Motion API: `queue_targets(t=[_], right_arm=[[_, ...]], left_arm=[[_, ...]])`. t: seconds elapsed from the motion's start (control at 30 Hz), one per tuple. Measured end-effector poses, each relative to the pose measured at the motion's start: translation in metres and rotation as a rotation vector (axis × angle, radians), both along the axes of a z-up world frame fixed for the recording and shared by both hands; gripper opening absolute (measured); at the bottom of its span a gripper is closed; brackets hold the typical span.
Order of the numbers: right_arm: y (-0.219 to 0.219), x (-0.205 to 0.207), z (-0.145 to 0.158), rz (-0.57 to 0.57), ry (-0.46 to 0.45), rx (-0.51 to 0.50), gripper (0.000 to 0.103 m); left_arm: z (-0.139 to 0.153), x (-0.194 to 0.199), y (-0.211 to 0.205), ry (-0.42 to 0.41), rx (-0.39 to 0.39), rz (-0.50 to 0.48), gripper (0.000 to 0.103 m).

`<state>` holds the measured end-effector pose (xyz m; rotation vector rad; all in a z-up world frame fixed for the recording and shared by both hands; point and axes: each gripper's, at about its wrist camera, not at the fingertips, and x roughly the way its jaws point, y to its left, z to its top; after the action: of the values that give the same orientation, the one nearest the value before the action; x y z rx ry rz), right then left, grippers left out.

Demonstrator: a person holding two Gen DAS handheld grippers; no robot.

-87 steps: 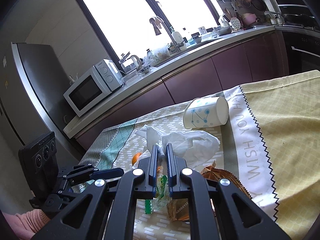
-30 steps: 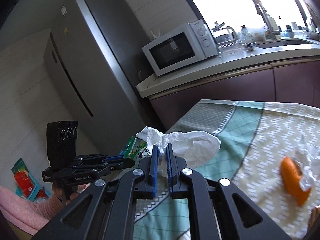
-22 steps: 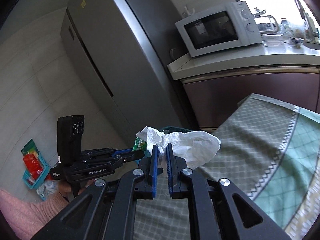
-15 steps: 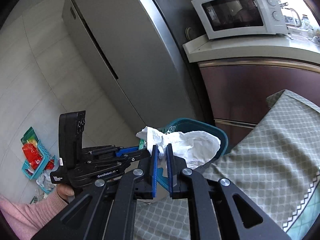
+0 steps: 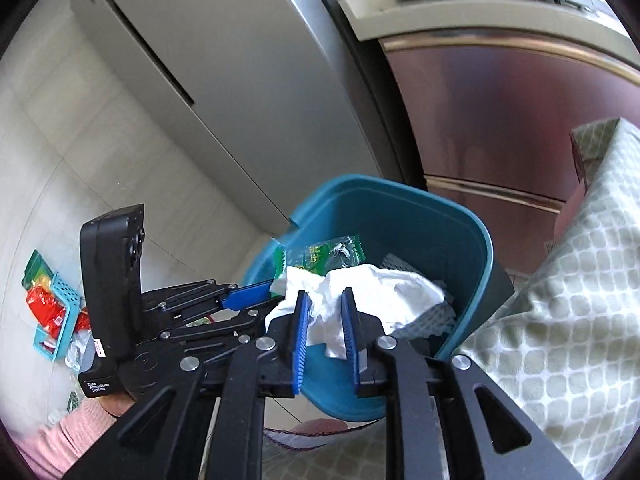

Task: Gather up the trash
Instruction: 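Open both tools to drop the green packet and tissue into the bin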

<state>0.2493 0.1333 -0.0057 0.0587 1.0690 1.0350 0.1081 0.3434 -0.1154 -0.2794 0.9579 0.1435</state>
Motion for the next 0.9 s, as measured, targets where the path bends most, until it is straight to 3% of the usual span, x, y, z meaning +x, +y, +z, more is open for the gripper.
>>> queue_targets(t=[0.3,0.5,0.7,0.9], right_arm=[[-0.008,0.005,-0.002,-0.037,0.000,-0.005,0.027],[-0.020,0.003,0.001,-0.046,0.004,0.022,0.028],[-0.049,-0.015,0.016,-0.046,-0.044,0.067,0.029],[-0.104,-0.042,0.037,-0.084,-0.123,0.109,0.034]], left_arm=[[-0.005,0.007,-0.005,0.003,-0.006,0.005,0.033],[0.005,-0.002,-0.003,-0.020,-0.016,0.019,0.034],[0.028,-0.013,-0.014,-0.088,-0.025,-0.010,0.036],[0.063,-0.023,-0.055,-0.200,-0.027,-0.121,0.042]])
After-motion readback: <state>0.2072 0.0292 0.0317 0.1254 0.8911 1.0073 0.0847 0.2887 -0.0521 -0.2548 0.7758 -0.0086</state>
